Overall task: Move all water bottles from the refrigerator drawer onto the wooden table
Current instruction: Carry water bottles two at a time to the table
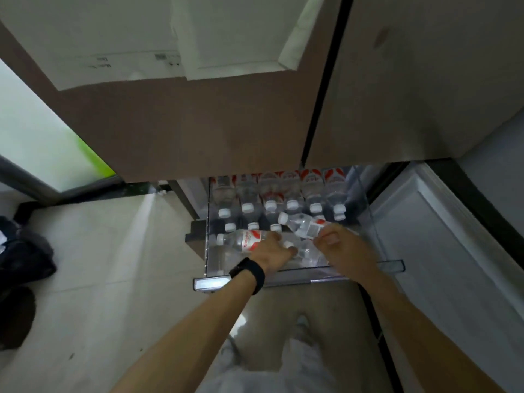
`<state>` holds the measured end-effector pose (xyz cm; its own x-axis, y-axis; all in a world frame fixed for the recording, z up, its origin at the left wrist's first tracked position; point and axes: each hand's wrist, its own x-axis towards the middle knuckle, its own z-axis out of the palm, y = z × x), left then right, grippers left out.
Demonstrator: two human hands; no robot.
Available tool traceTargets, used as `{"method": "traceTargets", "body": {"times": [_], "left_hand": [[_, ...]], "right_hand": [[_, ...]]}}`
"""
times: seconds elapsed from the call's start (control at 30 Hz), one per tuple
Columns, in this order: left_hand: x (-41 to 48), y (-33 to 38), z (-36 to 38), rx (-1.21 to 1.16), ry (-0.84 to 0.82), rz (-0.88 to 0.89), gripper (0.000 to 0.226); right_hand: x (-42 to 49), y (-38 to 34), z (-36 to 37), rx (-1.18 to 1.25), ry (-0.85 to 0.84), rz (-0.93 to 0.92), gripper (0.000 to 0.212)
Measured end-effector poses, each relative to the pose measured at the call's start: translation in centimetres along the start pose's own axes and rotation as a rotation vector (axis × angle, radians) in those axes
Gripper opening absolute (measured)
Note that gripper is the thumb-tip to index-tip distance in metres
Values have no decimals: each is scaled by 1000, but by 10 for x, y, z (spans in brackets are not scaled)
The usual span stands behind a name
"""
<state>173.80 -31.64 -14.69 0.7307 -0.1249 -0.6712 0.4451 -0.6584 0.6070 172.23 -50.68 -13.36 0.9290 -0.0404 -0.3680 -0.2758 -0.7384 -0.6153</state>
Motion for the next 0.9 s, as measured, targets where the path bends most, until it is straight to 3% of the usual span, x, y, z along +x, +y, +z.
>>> {"method": "traceTargets", "body": {"times": [0.17, 0.3, 0.43, 0.5, 0.57, 0.73, 0.83, 0.9], "left_hand": [[24, 12, 13, -32, -86, -114, 69], [27, 11, 14, -90, -87, -121, 56], [15, 11, 7, -49, -37, -87, 63], [6, 18, 1, 49, -38, -63, 68], [-3, 30, -3, 146, -25, -16, 57], [-16, 58, -16, 266, 84, 140, 29], [-12, 68, -23, 410, 248, 177, 43], [-5, 69, -19, 375, 311, 154, 49]], "right_hand": [[55, 4, 2, -263, -104, -211, 51], [79, -3, 3, -551, -226, -277, 67], [96, -13, 3, -694, -300, -365, 73], [102, -17, -2, -680, -345, -367, 72], [103, -19, -10, -625, -363, -381, 75], [89, -8, -48, -392, -188, -351, 72], [77, 12, -71, -305, -16, -279, 69], [69, 28, -80, -212, 51, -179, 71]]}}
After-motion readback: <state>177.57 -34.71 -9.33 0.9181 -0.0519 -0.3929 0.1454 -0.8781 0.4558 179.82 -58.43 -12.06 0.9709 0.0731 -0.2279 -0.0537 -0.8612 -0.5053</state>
